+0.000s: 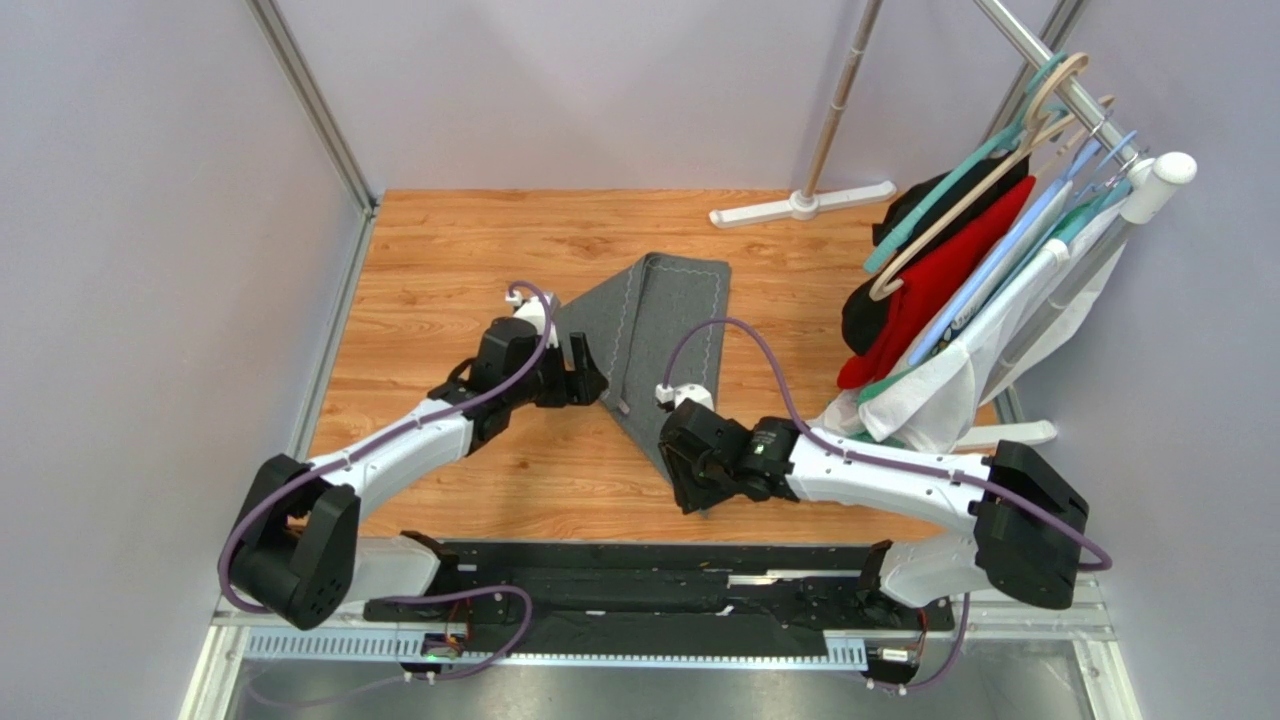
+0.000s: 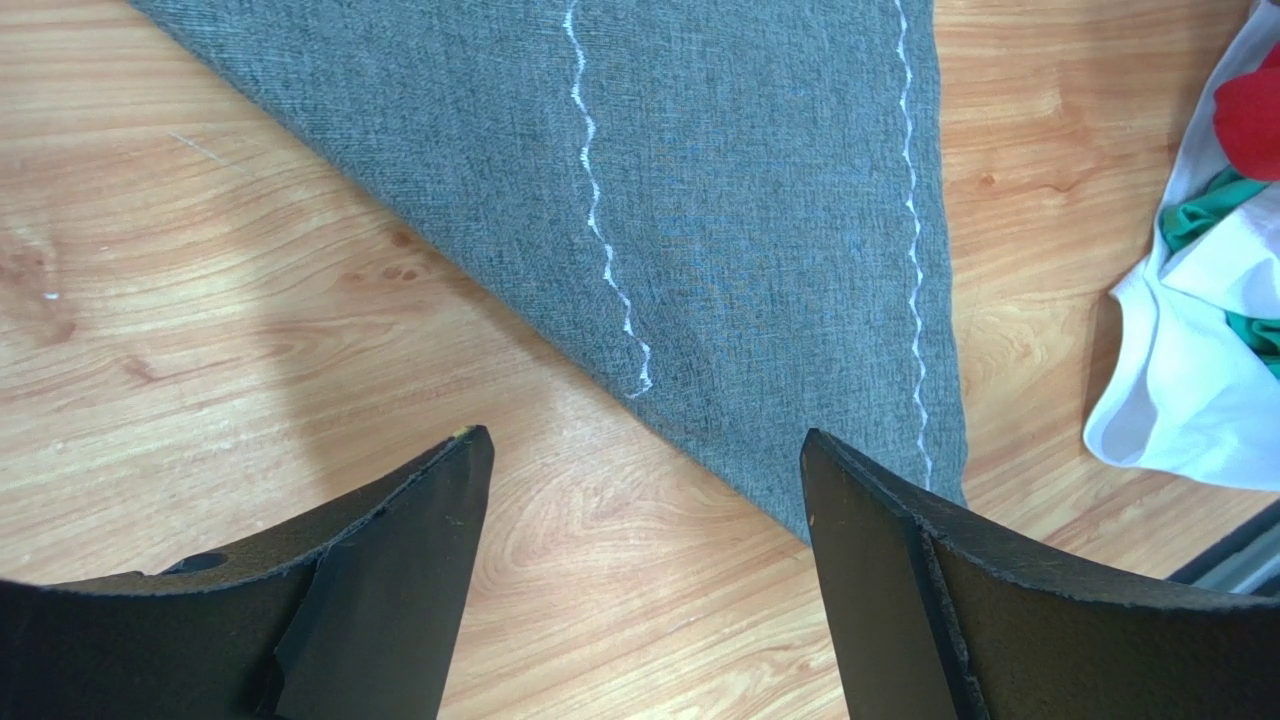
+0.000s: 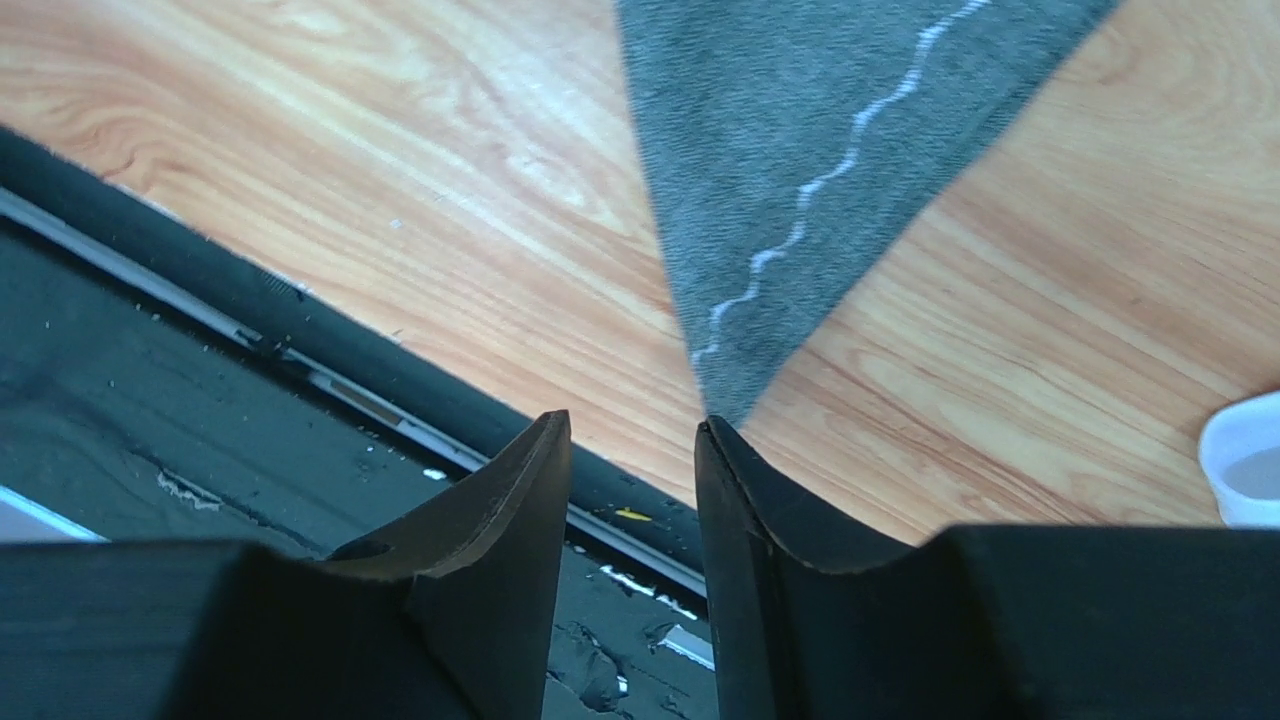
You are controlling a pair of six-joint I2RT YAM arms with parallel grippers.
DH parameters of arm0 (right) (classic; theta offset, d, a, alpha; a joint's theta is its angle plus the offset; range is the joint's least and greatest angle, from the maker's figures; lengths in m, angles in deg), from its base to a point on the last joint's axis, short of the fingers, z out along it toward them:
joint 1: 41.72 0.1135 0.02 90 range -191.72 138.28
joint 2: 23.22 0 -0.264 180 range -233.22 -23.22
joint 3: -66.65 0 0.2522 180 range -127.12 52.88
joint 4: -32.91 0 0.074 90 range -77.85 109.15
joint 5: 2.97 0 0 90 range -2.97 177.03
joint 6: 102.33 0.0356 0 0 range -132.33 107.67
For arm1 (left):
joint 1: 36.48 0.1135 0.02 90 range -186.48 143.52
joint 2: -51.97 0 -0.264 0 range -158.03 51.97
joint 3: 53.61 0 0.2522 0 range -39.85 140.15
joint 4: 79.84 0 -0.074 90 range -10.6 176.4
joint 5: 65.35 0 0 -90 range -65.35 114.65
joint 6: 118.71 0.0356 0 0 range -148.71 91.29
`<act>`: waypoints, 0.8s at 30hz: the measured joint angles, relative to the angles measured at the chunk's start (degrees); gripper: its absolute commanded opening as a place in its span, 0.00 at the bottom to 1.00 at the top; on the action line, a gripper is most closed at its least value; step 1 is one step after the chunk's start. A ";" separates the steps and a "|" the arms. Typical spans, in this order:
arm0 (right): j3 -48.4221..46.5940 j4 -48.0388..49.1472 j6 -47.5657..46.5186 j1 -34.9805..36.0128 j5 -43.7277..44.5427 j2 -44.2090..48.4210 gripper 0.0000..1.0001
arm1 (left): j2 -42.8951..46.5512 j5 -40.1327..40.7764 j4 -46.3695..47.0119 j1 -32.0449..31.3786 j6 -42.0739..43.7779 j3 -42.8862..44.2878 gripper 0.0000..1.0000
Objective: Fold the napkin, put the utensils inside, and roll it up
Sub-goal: Fold the napkin
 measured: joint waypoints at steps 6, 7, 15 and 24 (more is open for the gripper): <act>-2.71 -0.57 -1.68 4.35 2.78 -5.66 0.40 | 1.14 0.42 -0.22 0.17 0.02 -0.50 0.85; -3.04 -0.63 -2.03 4.81 3.28 -7.06 0.40 | 1.29 0.39 -0.24 0.31 0.00 -0.87 0.85; -5.53 -3.50 -3.54 6.16 7.37 -10.71 0.40 | 2.64 0.24 -0.31 1.11 0.00 -3.63 0.86; -6.78 -4.70 -4.70 6.32 9.77 -10.32 0.39 | 3.06 -0.26 -0.24 1.92 0.00 -3.91 0.86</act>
